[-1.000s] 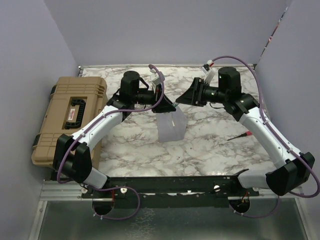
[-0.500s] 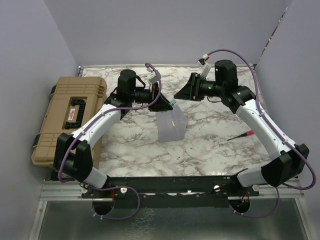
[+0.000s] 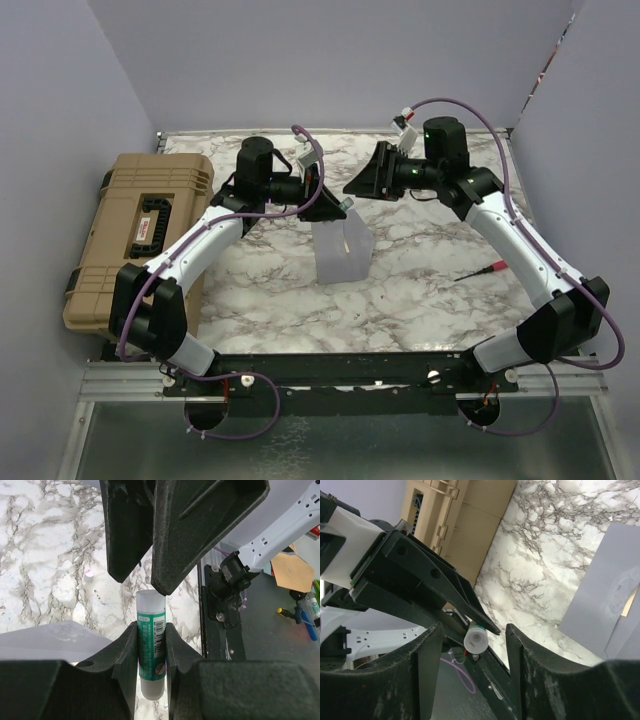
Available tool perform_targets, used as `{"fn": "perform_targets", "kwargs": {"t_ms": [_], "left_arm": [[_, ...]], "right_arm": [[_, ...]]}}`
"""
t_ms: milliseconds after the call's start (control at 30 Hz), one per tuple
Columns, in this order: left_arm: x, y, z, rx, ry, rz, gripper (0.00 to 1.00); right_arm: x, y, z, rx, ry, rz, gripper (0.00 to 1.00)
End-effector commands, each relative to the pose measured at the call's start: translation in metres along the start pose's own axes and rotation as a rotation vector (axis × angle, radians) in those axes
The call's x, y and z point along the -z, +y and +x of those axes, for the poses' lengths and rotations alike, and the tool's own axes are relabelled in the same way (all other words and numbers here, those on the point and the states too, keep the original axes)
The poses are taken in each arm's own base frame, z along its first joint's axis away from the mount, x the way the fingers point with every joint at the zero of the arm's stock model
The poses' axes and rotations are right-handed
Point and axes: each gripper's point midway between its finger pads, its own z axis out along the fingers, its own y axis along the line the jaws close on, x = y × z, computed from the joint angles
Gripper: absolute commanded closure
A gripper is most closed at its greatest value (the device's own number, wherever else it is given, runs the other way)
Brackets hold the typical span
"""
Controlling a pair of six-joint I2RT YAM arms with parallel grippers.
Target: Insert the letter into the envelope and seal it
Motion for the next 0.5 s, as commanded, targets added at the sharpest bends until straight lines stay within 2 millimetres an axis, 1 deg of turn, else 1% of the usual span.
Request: {"fn": "perform_targets", "kwargs": {"t_ms": [0, 133, 267, 333, 467], "left_arm": [[0.008, -0.010, -0.004, -0.083, -0.012, 0.017, 1.00], [0.012, -0.016, -0.003, -0.105, -0.012, 0.038, 1.00], [0.015, -0.022, 0.003, -0.154, -0.007, 0.065, 1.00], [0.015, -0.025, 0.002, -0.181, -0.009, 0.073, 1.00], [0.017, -0.029, -0.003, -0.258, -0.021, 0.051, 1.00]], "right_arm": [[0.008, 0.013, 0.001, -0.021, -0.043, -0.008, 0.41], [0.004, 0.019, 0.011, -0.032, -0.024, -0.024, 0.41], [-0.004, 0.020, 0.022, -0.013, 0.010, -0.033, 0.41], [-0.009, 0.024, 0.025, -0.001, 0.022, -0.054, 0.41], [-0.016, 0.031, 0.032, 0.034, 0.033, -0.073, 0.50]]}}
